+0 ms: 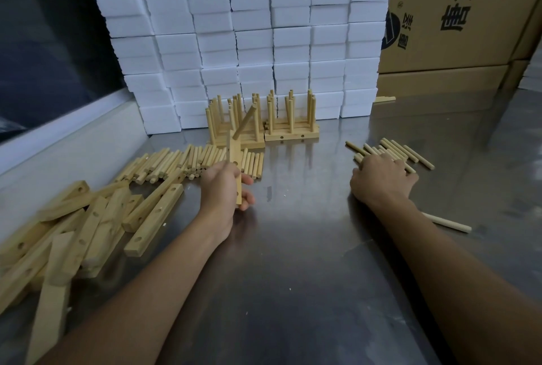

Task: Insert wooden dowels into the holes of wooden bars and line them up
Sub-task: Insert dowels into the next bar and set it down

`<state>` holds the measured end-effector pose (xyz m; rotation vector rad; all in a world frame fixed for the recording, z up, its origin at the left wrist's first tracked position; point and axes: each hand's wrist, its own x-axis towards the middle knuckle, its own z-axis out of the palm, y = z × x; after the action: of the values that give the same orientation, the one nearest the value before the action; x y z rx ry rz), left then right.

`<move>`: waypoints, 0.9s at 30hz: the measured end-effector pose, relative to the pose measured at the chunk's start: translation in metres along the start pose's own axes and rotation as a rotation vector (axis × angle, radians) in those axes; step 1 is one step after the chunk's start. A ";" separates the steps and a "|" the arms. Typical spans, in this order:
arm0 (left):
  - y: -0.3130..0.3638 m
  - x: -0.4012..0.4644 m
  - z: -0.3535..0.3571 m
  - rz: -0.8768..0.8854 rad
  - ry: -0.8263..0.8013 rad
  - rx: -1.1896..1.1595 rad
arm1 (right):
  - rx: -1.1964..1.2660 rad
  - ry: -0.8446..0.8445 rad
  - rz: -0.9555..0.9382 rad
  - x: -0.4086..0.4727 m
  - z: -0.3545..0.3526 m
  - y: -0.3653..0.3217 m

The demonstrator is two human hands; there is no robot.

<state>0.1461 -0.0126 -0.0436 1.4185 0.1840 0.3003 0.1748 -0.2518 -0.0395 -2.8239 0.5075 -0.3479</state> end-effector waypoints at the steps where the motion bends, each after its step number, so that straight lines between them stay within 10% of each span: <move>1: 0.000 0.000 0.000 0.005 -0.003 0.007 | 0.022 0.031 -0.015 0.000 0.000 0.001; 27: 0.002 -0.011 0.017 -0.120 -0.168 -0.042 | 0.426 -0.056 -0.206 -0.022 0.011 -0.031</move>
<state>0.1410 -0.0320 -0.0396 1.3780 0.1244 0.0851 0.1670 -0.2134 -0.0457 -2.4628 0.1098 -0.3648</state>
